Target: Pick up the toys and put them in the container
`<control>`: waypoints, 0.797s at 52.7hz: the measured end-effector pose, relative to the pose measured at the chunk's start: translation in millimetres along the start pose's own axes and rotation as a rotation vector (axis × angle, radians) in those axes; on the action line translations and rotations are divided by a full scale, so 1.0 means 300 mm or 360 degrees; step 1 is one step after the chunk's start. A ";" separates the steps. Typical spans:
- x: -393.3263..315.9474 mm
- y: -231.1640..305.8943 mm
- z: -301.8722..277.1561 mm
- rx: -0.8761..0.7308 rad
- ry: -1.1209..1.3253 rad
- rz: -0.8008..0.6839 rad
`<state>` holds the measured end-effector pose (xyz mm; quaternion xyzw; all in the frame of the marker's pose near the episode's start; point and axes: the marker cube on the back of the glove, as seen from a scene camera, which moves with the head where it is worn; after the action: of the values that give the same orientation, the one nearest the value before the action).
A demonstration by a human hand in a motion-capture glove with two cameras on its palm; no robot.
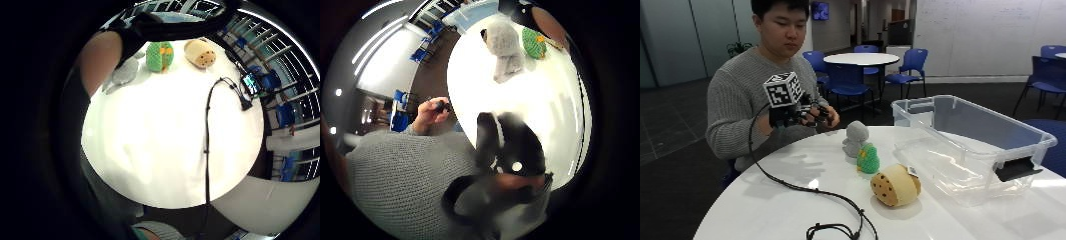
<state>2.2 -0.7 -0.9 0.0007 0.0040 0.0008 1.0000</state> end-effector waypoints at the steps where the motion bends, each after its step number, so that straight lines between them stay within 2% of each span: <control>1: 0.000 0.000 0.000 0.0001 0.0001 0.0002; 20: -0.004 0.004 -0.004 -0.0004 -0.0031 -0.0018; 26: -0.019 -0.044 -0.032 -0.0008 -0.0069 -0.0071; 30: -0.035 -0.134 -0.068 0.0023 -0.0093 -0.0165; 35: -0.074 -0.337 -0.097 0.0052 -0.0113 -0.0214; 42: -0.109 -0.587 -0.101 -0.0076 -0.0111 -0.0243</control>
<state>-30.5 -176.8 -31.2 -0.0235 -0.0309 -0.0753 0.9964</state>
